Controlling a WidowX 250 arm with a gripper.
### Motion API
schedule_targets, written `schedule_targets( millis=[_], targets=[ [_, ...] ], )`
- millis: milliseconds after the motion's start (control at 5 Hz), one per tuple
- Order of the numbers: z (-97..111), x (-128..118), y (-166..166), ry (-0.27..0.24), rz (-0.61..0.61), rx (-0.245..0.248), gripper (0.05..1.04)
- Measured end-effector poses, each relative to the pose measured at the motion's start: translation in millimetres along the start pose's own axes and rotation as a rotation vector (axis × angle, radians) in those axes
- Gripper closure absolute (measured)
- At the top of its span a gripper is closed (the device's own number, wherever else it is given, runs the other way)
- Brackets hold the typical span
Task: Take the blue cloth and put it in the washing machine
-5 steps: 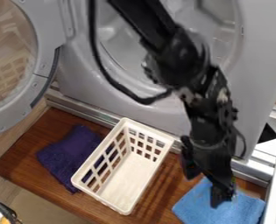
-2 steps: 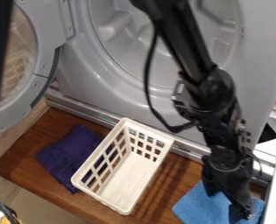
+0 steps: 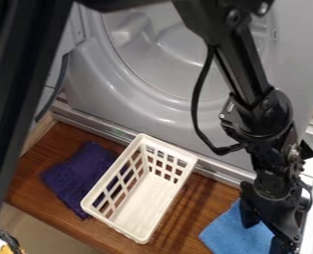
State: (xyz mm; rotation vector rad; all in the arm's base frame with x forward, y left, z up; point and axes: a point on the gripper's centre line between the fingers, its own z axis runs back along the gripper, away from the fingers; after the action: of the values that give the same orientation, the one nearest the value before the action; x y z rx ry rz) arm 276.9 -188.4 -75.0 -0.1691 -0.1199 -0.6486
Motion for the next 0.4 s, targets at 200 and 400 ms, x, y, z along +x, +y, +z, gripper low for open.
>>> schedule_targets(
  millis=[200, 400],
  targets=[
    [-1.1, -0.2, 2.3, 0.015, 0.019, 0.015, 0.412],
    [-0.8, -1.0, 3.8, 0.019, 0.017, 0.025, 0.703]
  ],
)
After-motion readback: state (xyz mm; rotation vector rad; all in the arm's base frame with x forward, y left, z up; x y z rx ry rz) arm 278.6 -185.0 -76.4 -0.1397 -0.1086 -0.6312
